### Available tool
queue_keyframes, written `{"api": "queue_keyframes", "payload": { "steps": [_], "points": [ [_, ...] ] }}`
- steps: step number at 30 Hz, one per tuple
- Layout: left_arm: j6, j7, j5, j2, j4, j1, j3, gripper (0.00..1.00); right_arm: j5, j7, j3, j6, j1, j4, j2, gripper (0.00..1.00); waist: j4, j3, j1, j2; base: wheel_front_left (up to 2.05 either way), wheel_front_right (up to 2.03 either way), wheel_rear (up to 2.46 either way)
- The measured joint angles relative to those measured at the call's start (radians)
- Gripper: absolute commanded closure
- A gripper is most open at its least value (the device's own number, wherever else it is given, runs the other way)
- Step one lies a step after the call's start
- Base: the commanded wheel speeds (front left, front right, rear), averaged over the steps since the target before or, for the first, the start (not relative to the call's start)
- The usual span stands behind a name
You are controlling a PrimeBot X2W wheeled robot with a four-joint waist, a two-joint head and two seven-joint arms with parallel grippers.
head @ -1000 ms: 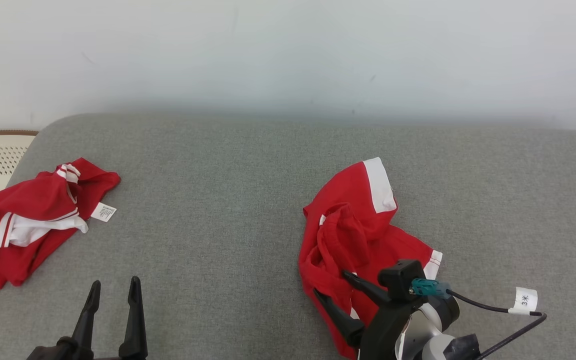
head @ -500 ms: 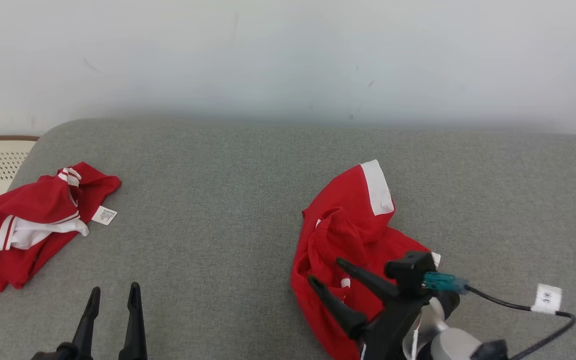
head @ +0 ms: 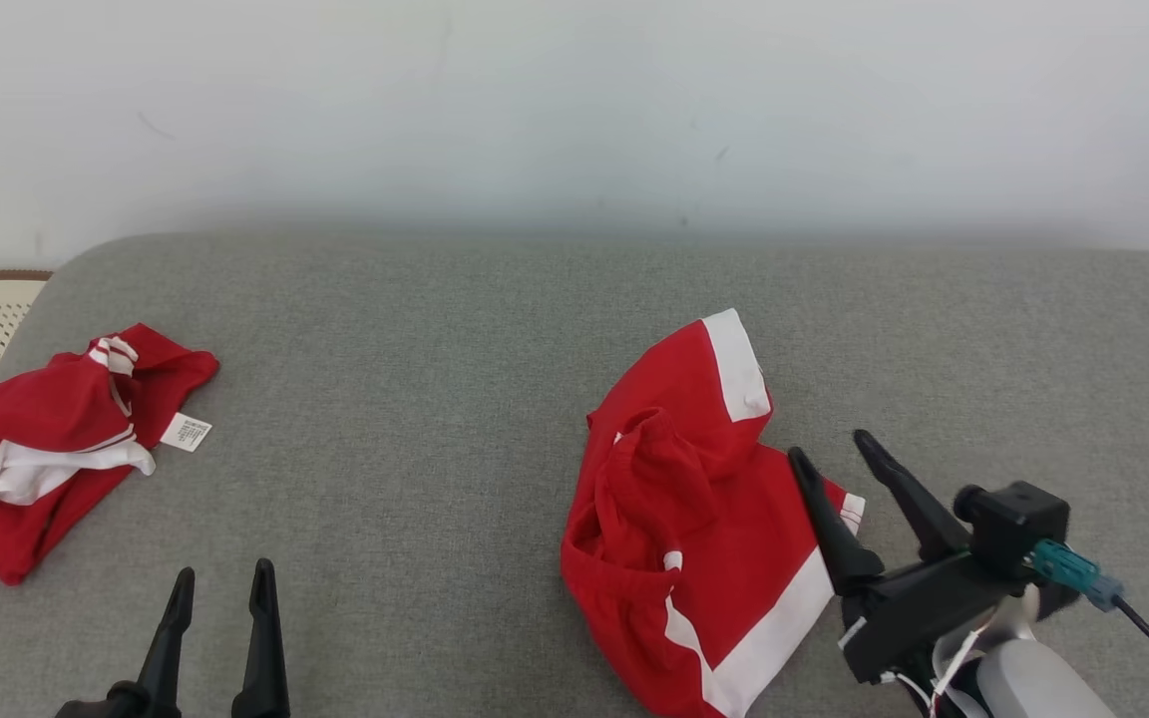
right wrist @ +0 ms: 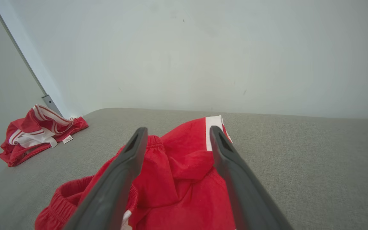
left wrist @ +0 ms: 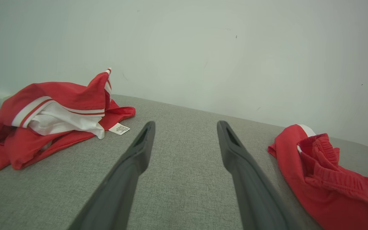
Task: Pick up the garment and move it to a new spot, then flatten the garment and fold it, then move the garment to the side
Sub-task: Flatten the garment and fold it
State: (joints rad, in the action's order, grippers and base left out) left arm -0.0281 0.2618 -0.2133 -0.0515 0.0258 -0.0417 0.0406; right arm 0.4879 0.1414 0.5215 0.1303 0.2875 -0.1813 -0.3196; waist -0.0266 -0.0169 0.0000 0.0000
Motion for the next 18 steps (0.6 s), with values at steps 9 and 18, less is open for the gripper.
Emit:
{"api": "queue_keyframes", "payload": {
  "steps": [9, 18],
  "points": [
    [0.001, 0.0, 0.002, 0.0, -0.009, 0.0, -0.002, 0.0, -0.129, -0.017, -0.212, 0.0, -0.119, 0.003, 0.066, 0.0, 0.017, -0.007, 0.0, 0.0, 0.0, 0.0, 0.0],
    [0.002, 0.0, 0.004, 0.0, -0.011, 0.0, -0.001, 0.0, -0.184, -0.078, -0.28, 0.0, -0.114, -0.069, 0.105, 0.0, 0.012, -0.004, 0.0, 0.0, 0.0, 0.0, 0.0]
  ]
}}
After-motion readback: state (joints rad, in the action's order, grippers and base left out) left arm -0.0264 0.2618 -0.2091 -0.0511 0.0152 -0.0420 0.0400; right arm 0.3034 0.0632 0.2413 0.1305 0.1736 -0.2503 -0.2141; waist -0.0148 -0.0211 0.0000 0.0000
